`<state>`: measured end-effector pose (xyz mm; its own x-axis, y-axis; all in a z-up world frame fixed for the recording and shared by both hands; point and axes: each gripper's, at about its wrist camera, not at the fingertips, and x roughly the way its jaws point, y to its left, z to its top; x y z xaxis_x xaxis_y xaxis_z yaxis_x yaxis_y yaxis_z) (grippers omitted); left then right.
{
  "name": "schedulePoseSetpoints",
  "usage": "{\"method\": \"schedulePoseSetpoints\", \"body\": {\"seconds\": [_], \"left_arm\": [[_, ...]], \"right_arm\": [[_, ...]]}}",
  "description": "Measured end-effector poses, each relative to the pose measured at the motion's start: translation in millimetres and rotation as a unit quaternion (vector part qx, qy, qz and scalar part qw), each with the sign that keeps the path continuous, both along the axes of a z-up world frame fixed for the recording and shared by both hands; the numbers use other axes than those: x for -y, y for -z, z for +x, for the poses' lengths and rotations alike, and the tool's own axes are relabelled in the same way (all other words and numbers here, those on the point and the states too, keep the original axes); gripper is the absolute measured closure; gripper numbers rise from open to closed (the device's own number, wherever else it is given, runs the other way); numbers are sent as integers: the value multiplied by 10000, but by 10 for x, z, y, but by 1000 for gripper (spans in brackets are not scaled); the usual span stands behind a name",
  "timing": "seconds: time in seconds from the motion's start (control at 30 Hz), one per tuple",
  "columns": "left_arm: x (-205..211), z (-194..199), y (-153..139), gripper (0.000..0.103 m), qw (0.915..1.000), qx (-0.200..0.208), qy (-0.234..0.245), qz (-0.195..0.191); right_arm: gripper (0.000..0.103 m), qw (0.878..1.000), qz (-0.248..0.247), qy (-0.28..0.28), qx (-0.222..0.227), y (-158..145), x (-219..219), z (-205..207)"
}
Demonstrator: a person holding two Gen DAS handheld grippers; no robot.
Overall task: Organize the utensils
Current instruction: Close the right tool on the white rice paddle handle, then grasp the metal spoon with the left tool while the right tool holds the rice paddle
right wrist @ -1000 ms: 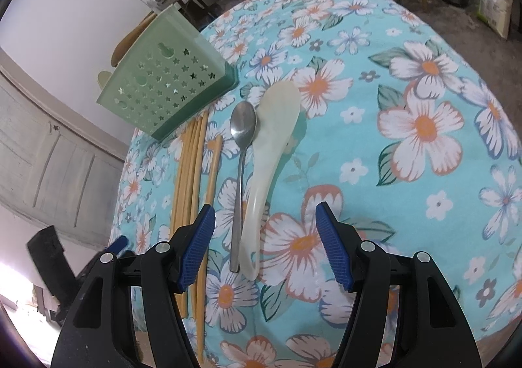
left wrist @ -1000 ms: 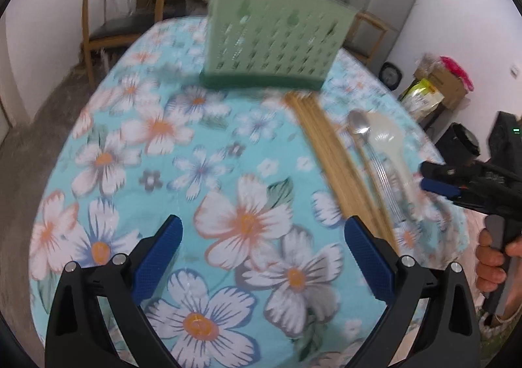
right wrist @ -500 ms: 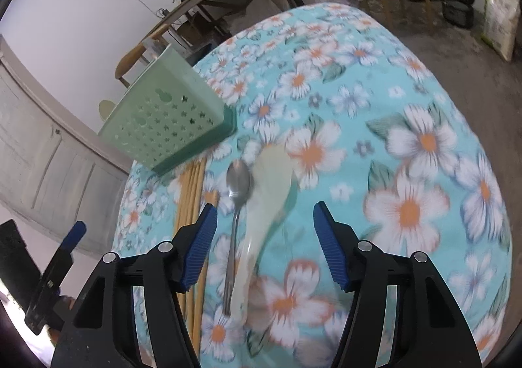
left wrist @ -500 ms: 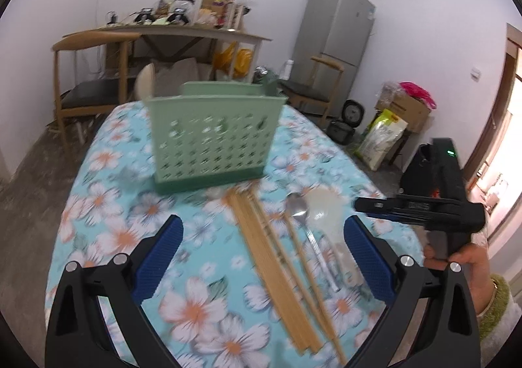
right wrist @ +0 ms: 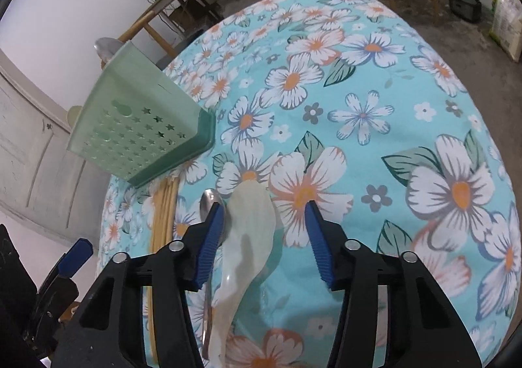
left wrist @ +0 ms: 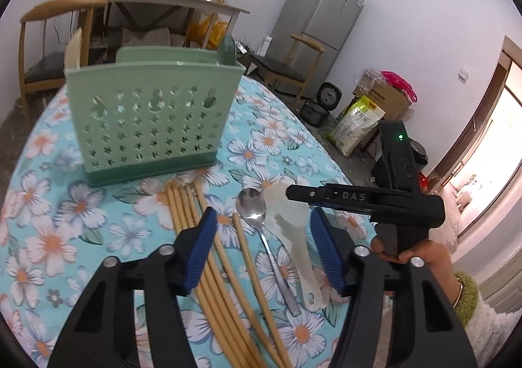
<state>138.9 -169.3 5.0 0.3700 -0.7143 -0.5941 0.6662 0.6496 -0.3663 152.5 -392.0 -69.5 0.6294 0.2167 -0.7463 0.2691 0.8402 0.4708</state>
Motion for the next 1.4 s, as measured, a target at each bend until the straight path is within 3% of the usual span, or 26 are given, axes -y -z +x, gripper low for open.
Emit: {"method": "schedulePoseSetpoints", "body": {"seconds": [0.33, 0.43, 0.6, 1.4], "left_arm": [[191, 96, 228, 70, 9990, -414, 146, -8], [199, 109, 258, 73, 9988, -466, 146, -7], [179, 110, 266, 73, 9990, -436, 115, 52], [248, 45, 140, 73, 9989, -170, 193, 381]], "right_arm": [[83, 9999, 109, -121, -6, 96, 36, 83], [92, 9998, 133, -160, 0, 117, 22, 113], [99, 9998, 100, -184, 74, 101, 21, 105], [101, 9993, -246, 79, 261, -74, 319, -349]]}}
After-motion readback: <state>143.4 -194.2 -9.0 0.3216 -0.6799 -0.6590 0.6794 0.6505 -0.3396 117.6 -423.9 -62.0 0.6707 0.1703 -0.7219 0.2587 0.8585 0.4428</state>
